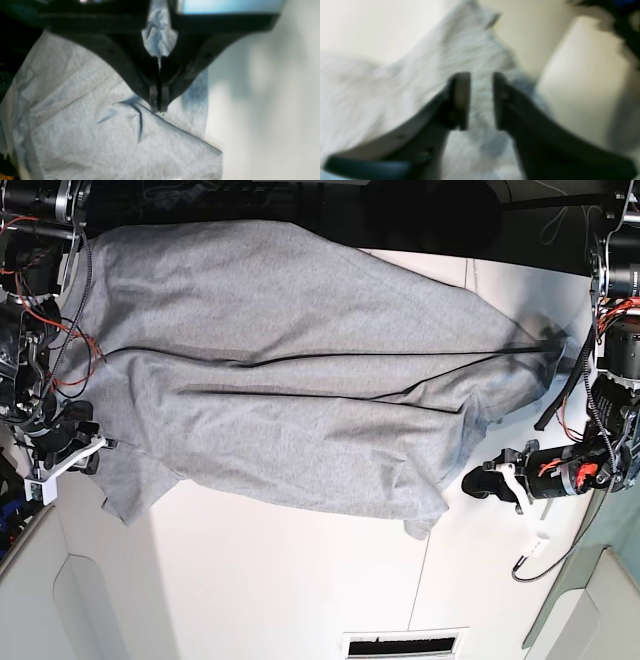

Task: Layout the t-shirt on the table in an organized manner, then fold the t-shirt properly
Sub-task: 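Release with the left gripper and grasp the shirt hem lower down, then hold the hem with the left gripper while the right gripper repositions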

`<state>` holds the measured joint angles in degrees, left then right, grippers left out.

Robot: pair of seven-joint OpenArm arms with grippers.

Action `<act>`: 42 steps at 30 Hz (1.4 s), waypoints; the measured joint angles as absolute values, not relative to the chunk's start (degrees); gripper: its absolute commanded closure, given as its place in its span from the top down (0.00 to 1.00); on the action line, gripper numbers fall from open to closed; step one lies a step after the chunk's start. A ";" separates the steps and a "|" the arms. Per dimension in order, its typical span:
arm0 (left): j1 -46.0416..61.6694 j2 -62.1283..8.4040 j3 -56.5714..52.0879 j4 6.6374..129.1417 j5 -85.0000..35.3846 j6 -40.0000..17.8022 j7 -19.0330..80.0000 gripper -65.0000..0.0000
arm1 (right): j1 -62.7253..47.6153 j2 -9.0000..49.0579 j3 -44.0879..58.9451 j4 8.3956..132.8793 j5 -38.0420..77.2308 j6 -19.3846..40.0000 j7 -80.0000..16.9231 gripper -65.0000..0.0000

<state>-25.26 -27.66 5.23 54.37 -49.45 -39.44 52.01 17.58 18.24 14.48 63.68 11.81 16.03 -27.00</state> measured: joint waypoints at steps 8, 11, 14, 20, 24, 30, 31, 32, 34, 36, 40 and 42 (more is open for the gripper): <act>-23.29 -23.73 5.28 54.30 -47.53 -39.46 51.83 0.00 | 27.16 18.24 14.74 42.11 3.62 15.20 -14.50 0.39; -22.13 -23.05 5.28 54.26 -47.37 -39.48 51.96 0.00 | 27.44 18.26 14.76 37.50 1.67 15.20 -12.64 0.39; -21.74 -22.68 5.28 54.26 -47.53 -39.46 52.03 0.00 | 27.31 18.31 14.76 35.53 0.36 15.22 -10.26 0.39; -21.32 -22.70 5.28 54.26 -47.42 -39.46 51.83 0.00 | 27.53 18.76 15.00 32.77 0.34 22.68 -8.36 0.31; -21.26 -22.70 5.28 54.26 -47.40 -39.46 51.81 0.00 | 27.31 18.22 15.00 32.62 0.64 25.30 -7.86 0.08; -20.75 -22.70 5.28 54.26 -47.13 -39.46 51.81 0.00 | 27.11 17.93 14.98 32.99 1.85 26.61 -8.14 0.00; -20.60 -22.70 5.28 54.26 -47.07 -39.46 51.81 0.00 | 26.89 17.98 14.98 33.52 2.00 28.36 -8.78 0.00; -20.45 -22.68 5.28 54.26 -46.89 -39.46 51.81 0.00 | 26.65 18.00 14.98 33.98 3.05 30.06 -9.37 0.00; -20.14 -22.70 5.28 54.26 -46.24 -39.46 51.79 0.00 | 26.35 17.87 14.98 35.33 6.07 31.22 -12.05 0.00; -19.57 -22.72 5.28 54.26 -45.58 -39.46 51.68 0.00 | 25.98 17.76 14.98 37.82 8.27 31.55 -16.60 0.00; -18.28 -22.72 5.28 54.26 -44.14 -39.46 51.59 0.00 | 19.59 17.54 14.83 48.86 12.40 31.42 -18.11 0.00; -17.98 -22.72 5.28 54.26 -43.99 -39.46 51.59 0.00 | 14.83 17.56 14.83 55.79 13.65 31.27 -18.70 0.00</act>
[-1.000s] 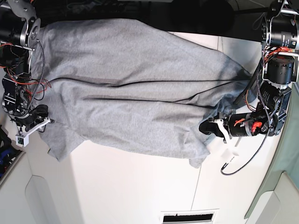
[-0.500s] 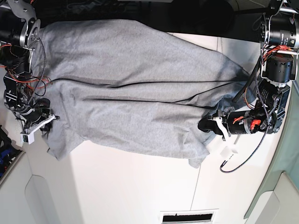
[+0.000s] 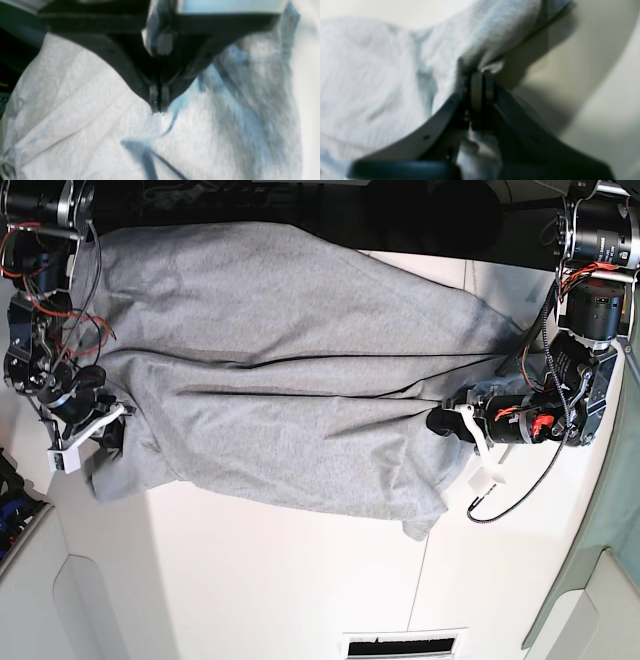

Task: Layout the t-shirt on the table in an organized manner, then fold the t-shirt properly
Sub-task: 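Hold the hem with the left gripper while the right gripper repositions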

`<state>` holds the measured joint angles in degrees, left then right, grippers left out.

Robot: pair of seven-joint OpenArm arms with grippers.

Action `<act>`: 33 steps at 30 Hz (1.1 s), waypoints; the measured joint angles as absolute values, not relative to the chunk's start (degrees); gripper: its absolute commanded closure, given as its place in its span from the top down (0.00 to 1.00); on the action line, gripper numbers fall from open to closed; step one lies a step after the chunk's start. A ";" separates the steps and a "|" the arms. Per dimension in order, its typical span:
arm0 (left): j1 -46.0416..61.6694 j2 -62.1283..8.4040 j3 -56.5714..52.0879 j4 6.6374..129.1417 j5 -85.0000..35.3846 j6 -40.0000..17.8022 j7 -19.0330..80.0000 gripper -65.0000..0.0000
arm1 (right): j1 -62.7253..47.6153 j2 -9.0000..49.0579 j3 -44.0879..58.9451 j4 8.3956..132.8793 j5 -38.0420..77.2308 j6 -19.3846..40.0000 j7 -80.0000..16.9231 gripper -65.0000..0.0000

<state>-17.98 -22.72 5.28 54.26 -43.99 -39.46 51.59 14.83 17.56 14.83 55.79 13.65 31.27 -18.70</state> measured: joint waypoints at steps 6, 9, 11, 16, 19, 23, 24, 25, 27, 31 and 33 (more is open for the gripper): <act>-18.06 -22.72 5.28 54.26 -44.05 -39.46 50.98 0.00 | 1.45 17.61 14.79 76.40 18.22 31.18 -22.35 0.00; -18.02 -22.70 5.28 54.26 -43.99 -39.46 51.00 0.00 | -4.56 17.58 14.74 82.43 19.70 31.24 -23.35 0.00; -18.02 -22.70 5.28 54.26 -44.03 -39.46 51.00 0.00 | -7.88 17.56 14.74 83.22 20.80 31.35 -23.59 0.00; -18.11 -22.70 5.28 54.26 -44.05 -39.44 50.98 0.00 | -13.37 17.26 14.74 83.20 21.39 31.07 -23.75 0.00; -18.11 -22.70 5.28 54.26 -43.97 -39.44 50.74 0.00 | -14.13 17.28 14.74 83.20 21.39 31.09 -23.68 0.19; -18.11 -22.70 5.28 54.26 -44.05 -39.46 50.52 0.00 | -13.39 17.26 15.09 83.26 21.45 31.09 -20.27 0.42; -18.11 -22.70 5.28 54.26 -43.99 -39.46 50.52 0.00 | -12.78 17.21 15.59 83.31 22.39 31.09 -19.62 0.42; -18.09 -22.70 5.28 54.26 -43.92 -39.46 50.54 0.00 | -12.05 17.15 16.38 83.35 23.44 31.05 -19.64 0.42; -18.11 -22.70 5.28 54.26 -43.24 -39.44 50.54 0.00 | -9.89 17.15 17.78 83.35 24.62 29.67 -19.59 0.42; -18.11 -22.68 5.28 54.26 -42.94 -39.46 50.52 0.00 | -5.28 17.19 19.68 83.37 24.12 25.15 -21.45 0.42; -18.11 -22.70 5.28 54.26 -42.94 -39.46 50.54 0.00 | -3.49 17.19 19.77 83.33 21.82 23.16 -24.03 0.42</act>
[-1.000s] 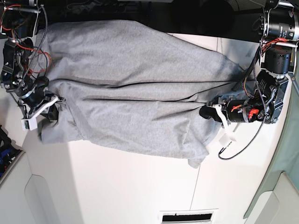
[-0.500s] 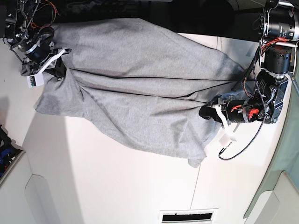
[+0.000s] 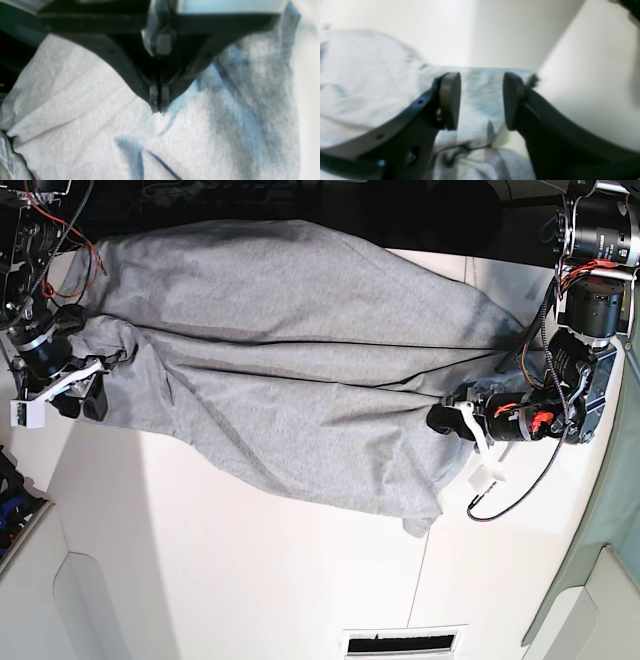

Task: Layout the t-shirt on the table in an organized manner, then fold the t-shirt properly
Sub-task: 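Hold the hem with the left gripper while the right gripper repositions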

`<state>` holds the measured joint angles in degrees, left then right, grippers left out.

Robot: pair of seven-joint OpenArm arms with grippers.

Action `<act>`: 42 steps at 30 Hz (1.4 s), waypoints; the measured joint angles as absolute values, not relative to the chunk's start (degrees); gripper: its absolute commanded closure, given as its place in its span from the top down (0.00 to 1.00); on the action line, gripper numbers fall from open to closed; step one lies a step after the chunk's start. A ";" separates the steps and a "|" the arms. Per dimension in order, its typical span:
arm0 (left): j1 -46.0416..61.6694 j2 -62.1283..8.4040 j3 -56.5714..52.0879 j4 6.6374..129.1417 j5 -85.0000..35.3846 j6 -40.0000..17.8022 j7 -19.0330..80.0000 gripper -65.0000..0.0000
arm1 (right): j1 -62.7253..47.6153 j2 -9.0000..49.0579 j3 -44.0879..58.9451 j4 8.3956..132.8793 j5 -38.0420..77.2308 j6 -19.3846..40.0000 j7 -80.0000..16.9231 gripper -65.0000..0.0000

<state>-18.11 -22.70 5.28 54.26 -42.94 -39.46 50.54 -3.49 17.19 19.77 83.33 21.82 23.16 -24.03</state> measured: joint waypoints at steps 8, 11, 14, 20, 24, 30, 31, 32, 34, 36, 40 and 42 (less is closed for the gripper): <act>-18.11 -22.68 5.28 54.26 -42.92 -39.46 50.54 0.00 | 0.75 17.12 20.18 71.37 18.00 16.43 -22.76 0.43; -18.11 -22.70 5.28 54.26 -42.92 -39.44 50.52 0.00 | 2.52 17.15 20.78 66.70 17.54 16.03 -21.93 0.50; -18.09 -22.70 5.28 54.26 -42.87 -39.44 50.52 0.00 | 4.38 17.12 20.95 64.07 17.74 16.08 -21.69 0.54; -18.11 -22.68 5.28 54.26 -42.89 -39.44 50.52 0.00 | 8.84 17.12 21.02 58.22 21.19 21.93 -21.17 0.54; -18.11 -22.70 5.28 54.26 -42.89 -39.46 50.52 0.00 | 11.03 16.32 21.04 56.31 21.78 23.83 -21.78 0.54; -18.09 -22.70 5.28 54.26 -42.89 -39.44 50.52 0.00 | 13.76 13.76 21.04 56.01 21.58 24.43 -22.50 0.36; -18.09 -22.70 5.28 54.26 -42.89 -39.44 50.54 0.00 | 14.33 13.50 21.04 55.96 21.04 24.36 -22.48 0.27; -18.09 -22.70 5.28 54.26 -42.89 -39.44 50.52 0.00 | 14.87 13.32 21.04 55.96 20.60 24.43 -22.46 0.19; -18.11 -22.68 5.28 54.26 -42.92 -39.46 50.52 0.00 | 15.92 13.23 21.04 55.96 19.97 24.45 -22.46 0.09; -18.09 -22.70 5.28 54.26 -42.89 -39.46 50.52 0.00 | 17.08 13.23 21.04 55.96 19.79 24.71 -22.46 0.05; -18.09 -22.70 5.28 54.26 -42.89 -39.44 50.52 0.00 | 20.80 13.19 21.04 55.90 18.33 26.35 -22.61 0.00; -18.11 -22.68 5.28 54.26 -42.89 -39.46 50.52 0.00 | 23.14 13.19 21.04 55.90 18.17 27.11 -22.63 0.00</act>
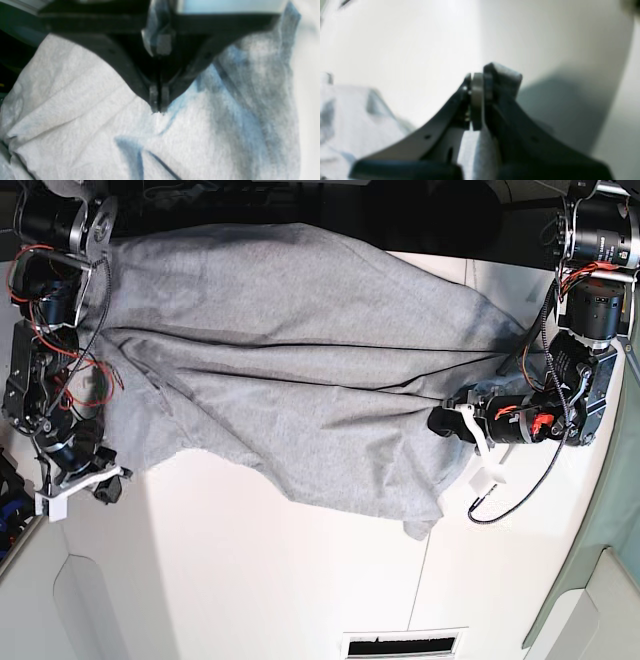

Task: Layout the t-shirt on the table in an organized manner, then fold the t-shirt properly
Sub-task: 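Hold the hem with the left gripper while the right gripper repositions, then pull the shirt edges apart with both grippers to stretch it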

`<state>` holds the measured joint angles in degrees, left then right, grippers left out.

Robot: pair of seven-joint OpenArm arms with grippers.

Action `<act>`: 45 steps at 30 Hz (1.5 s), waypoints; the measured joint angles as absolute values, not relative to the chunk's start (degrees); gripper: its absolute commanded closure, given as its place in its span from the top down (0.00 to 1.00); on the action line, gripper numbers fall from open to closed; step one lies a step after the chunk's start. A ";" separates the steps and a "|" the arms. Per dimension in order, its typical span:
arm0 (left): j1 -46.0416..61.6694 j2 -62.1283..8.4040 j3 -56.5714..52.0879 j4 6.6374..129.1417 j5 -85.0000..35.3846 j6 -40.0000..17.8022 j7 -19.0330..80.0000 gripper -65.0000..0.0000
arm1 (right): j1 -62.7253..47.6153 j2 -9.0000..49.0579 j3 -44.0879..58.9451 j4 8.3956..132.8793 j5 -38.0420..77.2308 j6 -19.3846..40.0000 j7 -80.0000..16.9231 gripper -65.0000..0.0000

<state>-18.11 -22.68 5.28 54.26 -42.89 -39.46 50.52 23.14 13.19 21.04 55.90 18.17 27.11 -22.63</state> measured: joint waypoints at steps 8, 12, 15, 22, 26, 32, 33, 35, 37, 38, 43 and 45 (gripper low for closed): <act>-20.10 -22.70 5.28 54.24 -44.45 -39.44 51.44 0.00 | 32.18 13.87 15.99 55.86 13.45 30.17 -22.83 0.00; -22.13 -22.72 5.28 54.26 -47.33 -39.42 54.06 0.00 | 33.28 14.57 12.21 55.94 13.41 30.68 -24.88 0.00; -21.65 -22.70 5.28 54.26 -47.09 -39.27 54.70 0.00 | 29.39 15.77 12.12 55.96 13.10 29.50 -26.63 0.00; -20.62 -22.57 5.28 54.26 -47.13 -39.27 55.05 0.00 | 20.25 18.57 16.67 55.79 12.01 18.83 -23.59 0.00; -20.45 -21.06 5.26 54.26 -47.11 -39.27 55.02 0.00 | 18.70 18.26 21.23 55.81 13.10 19.25 -21.06 0.23; -20.47 -19.68 5.28 54.26 -46.41 -39.27 54.87 0.00 | 19.03 18.28 22.17 56.10 17.82 19.79 -21.08 0.51; -20.47 -19.75 5.28 54.26 -45.78 -39.24 54.85 0.00 | 18.98 18.26 22.17 56.29 18.00 20.23 -21.91 0.51; -20.47 -20.01 5.28 54.26 -44.77 -39.27 54.41 0.00 | 18.81 18.22 22.17 57.28 17.96 20.34 -24.62 0.51; -20.47 -20.18 5.28 54.26 -43.94 -39.27 53.47 0.00 | 18.61 18.20 22.17 59.61 18.55 20.34 -28.29 0.51; -20.45 -20.36 5.28 54.26 -43.92 -39.27 52.58 0.00 | 18.46 18.22 22.17 61.28 19.11 20.34 -29.91 0.51; -20.49 -22.35 5.26 54.26 -43.97 -39.27 52.05 0.00 | 13.80 18.22 22.22 73.71 23.57 20.99 -36.03 0.12; -20.49 -23.24 5.28 54.26 -43.70 -39.24 49.19 0.00 | 10.72 18.00 22.22 77.41 23.97 21.17 -38.61 0.00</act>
